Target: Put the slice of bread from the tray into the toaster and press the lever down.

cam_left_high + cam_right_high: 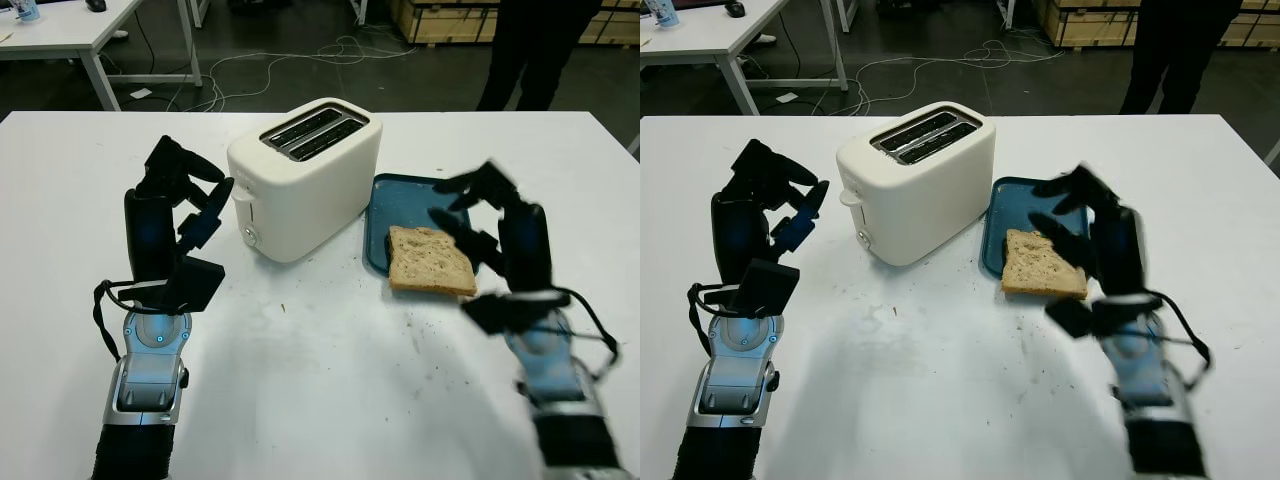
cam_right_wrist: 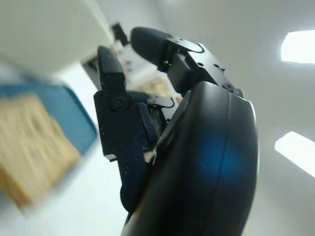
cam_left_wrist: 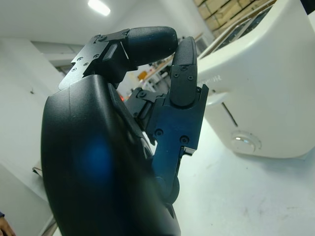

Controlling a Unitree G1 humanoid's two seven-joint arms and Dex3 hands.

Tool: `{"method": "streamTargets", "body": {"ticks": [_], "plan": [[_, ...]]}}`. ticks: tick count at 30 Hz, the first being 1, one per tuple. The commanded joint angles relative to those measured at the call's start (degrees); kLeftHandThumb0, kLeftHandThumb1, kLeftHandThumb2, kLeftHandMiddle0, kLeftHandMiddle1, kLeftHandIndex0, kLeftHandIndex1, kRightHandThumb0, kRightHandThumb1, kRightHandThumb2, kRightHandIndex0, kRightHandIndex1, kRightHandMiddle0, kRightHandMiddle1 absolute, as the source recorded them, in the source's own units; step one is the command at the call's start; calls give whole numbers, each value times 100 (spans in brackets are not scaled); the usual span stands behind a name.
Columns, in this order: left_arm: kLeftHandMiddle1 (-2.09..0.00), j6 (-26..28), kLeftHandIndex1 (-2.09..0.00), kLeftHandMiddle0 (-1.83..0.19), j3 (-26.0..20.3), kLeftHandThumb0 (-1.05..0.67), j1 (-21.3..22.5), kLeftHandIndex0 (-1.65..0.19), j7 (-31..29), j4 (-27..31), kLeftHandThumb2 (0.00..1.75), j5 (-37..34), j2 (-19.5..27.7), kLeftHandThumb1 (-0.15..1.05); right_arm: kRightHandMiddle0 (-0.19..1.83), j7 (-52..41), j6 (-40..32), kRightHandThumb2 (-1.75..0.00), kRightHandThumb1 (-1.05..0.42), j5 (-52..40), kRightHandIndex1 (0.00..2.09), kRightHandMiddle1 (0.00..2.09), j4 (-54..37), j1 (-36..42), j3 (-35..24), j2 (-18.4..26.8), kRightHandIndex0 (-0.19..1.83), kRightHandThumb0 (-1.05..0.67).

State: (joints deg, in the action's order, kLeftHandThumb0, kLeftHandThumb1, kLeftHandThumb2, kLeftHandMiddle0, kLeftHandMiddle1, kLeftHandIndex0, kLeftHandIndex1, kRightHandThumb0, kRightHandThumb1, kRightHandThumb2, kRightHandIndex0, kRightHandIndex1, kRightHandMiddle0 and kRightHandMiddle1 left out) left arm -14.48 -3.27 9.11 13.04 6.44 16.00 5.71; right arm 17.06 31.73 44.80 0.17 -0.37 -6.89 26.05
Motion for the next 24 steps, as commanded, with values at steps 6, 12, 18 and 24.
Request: {"method": "streamTargets", "body": {"ticks": [6,12,18,24], "plan": [[-175,-155,-172,-79,-8,-29,12,-46,14,-52,25,8,27,92,35,187,-319,0,-77,877,0,0,-689,958,73,502,36,-73],[-175,-173,-171,-78,-19,-28,24,-45,24,-58,25,16,24,92,26,-186,-794,-1,-80,1128,0,0,-844,1121,248,669,28,-80],[-175,-127,-169,-79,-19,-28,21,-46,27,-20,25,28,11,92,21,-82,-1313,0,-80,1639,0,0,-422,849,721,697,22,-82],[-175,-128,-170,-79,-18,-29,16,-47,16,-11,24,9,7,92,24,653,-1536,0,-79,1991,2,1,708,314,1289,757,25,-68]]}}
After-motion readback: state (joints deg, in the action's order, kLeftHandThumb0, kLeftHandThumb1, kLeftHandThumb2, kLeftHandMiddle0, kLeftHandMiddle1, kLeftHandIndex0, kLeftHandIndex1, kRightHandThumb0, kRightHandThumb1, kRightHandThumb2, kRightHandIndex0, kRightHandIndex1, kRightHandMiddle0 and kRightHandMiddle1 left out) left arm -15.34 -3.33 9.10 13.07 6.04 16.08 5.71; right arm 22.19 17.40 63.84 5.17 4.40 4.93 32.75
